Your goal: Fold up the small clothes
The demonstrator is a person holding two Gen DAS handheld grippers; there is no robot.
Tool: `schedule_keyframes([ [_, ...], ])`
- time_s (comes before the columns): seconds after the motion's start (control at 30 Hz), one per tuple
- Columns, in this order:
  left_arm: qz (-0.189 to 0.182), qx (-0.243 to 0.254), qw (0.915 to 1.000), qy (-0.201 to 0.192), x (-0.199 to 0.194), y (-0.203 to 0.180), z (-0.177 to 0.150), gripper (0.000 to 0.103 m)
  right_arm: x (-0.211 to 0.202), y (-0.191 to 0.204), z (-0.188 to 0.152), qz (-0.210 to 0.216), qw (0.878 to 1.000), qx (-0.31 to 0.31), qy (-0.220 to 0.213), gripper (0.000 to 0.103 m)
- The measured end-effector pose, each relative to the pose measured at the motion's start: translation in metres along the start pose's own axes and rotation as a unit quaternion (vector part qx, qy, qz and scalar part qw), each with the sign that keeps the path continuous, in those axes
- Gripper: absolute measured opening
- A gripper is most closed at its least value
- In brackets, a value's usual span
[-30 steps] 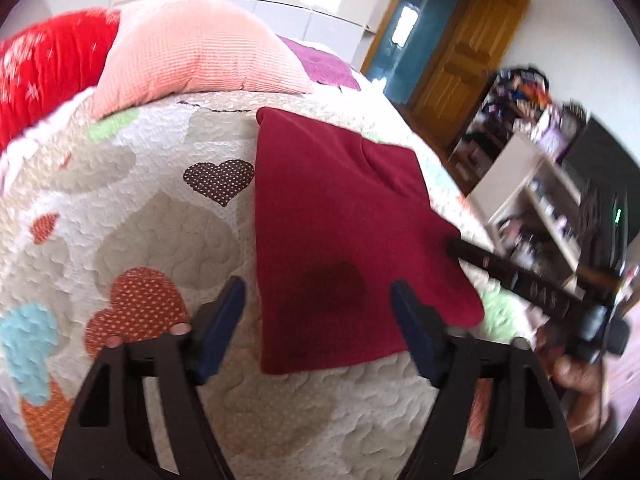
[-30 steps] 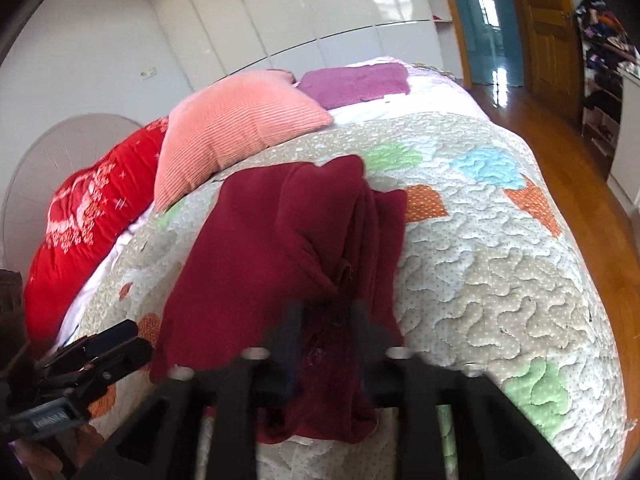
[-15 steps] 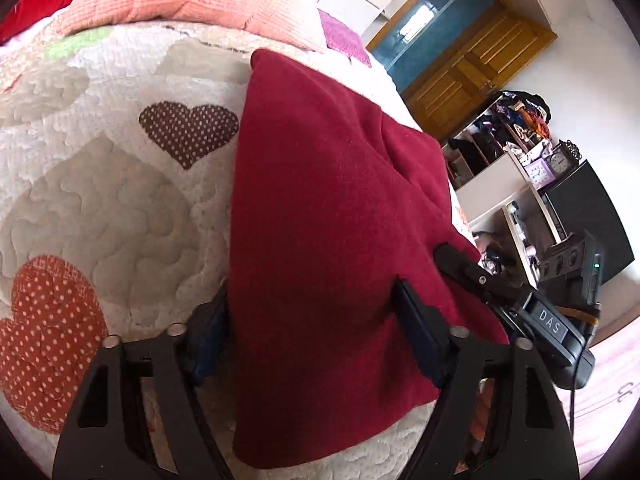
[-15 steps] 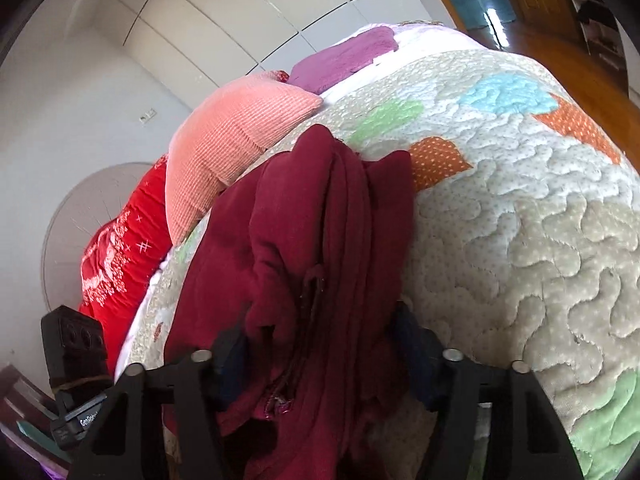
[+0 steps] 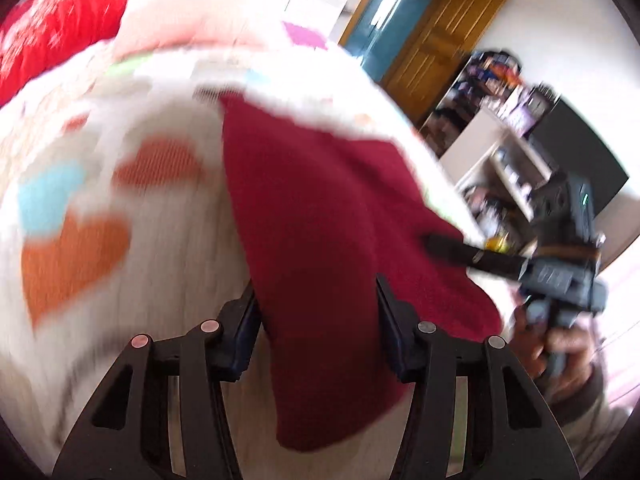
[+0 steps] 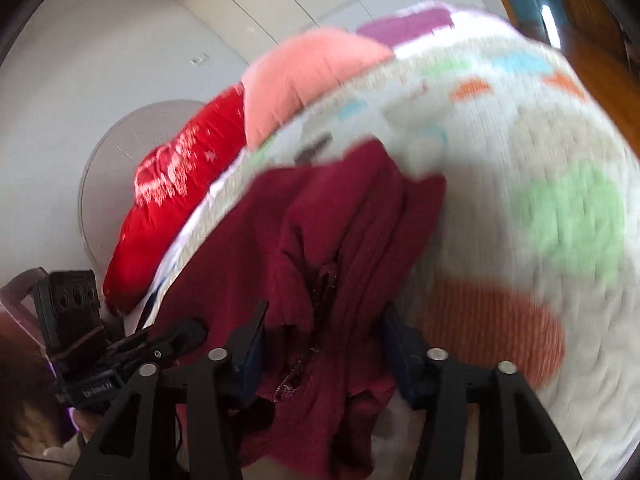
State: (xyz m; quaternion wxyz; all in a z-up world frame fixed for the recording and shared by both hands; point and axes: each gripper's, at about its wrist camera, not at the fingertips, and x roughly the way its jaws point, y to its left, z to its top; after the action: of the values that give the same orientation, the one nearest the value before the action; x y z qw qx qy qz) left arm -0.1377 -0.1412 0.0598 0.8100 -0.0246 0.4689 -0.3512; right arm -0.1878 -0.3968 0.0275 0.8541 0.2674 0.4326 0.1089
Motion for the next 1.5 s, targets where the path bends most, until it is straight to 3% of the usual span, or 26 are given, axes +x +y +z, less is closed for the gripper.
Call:
schedule_keyframes([
  [0.07,0.029,0.009,0.9995,-0.009,-0.007,0.002,-0.019,0.055,-0.017,0.0,-0.002,0.003,1.0,0.007,-0.023,0.056],
  [0.2,0.054,0.011,0.9966,-0.061,-0.036,-0.003,-0.014,0.055,-0.04,0.02,0.016,0.002,0.997,-0.005,-0.077,0.057],
  [0.27,0.056,0.019,0.9936,-0.096,-0.049,-0.013,-0.005,0.055,-0.033,0.034,0.028,-0.016,0.996,-0.023,-0.084,0.057],
  [0.37,0.043,0.03,0.9939,-0.097,-0.045,-0.026,-0.005,0.055,0.002,0.042,0.045,-0.054,0.996,-0.034,-0.067,0.057],
  [0.4,0.036,0.034,0.9947,-0.09,-0.04,-0.03,-0.006,0.055,0.013,0.038,0.048,-0.063,0.996,-0.032,-0.057,0.053],
  [0.5,0.029,0.045,0.9969,-0.057,-0.017,-0.04,-0.01,0.055,0.037,0.025,0.056,-0.06,0.998,-0.021,-0.025,0.013],
  [0.6,0.032,0.068,0.996,-0.048,-0.009,-0.049,-0.022,0.055,0.027,0.022,0.058,-0.079,0.995,-0.049,-0.046,0.009],
  [0.7,0.022,0.079,0.9962,-0.029,0.006,-0.054,-0.028,0.055,0.032,0.025,0.057,-0.182,0.975,-0.11,-0.067,0.009],
  [0.73,0.028,0.082,0.9958,-0.028,0.009,-0.056,-0.028,0.055,0.042,0.02,0.057,-0.193,0.974,-0.108,-0.056,0.007],
  [0.9,0.032,0.077,0.996,-0.03,0.01,-0.056,-0.024,0.055,0.022,0.017,0.055,-0.159,0.981,-0.088,-0.061,0.006],
  [1.07,0.044,0.073,0.996,-0.029,0.007,-0.059,-0.023,0.055,-0.024,0.058,0.042,-0.11,0.984,-0.11,-0.087,0.008],
  [1.13,0.048,0.068,0.9961,-0.029,0.005,-0.062,-0.023,0.055,-0.033,0.076,0.032,-0.087,0.984,-0.129,-0.083,0.018],
  [1.23,0.054,0.061,0.9961,-0.031,-0.001,-0.062,-0.025,0.055,-0.033,0.088,0.015,-0.074,0.986,-0.138,-0.063,0.023],
  [1.37,0.081,0.057,0.9944,-0.035,-0.008,-0.059,-0.025,0.055,-0.019,0.086,-0.007,-0.094,0.983,-0.152,-0.041,0.023],
  [1.47,0.102,0.054,0.9926,-0.04,-0.016,-0.056,-0.027,0.055,-0.004,0.07,-0.016,-0.153,0.975,-0.158,-0.031,0.024],
  [1.5,0.107,0.051,0.992,-0.042,-0.017,-0.054,-0.028,0.055,0.001,0.062,-0.018,-0.155,0.975,-0.155,-0.023,0.024],
])
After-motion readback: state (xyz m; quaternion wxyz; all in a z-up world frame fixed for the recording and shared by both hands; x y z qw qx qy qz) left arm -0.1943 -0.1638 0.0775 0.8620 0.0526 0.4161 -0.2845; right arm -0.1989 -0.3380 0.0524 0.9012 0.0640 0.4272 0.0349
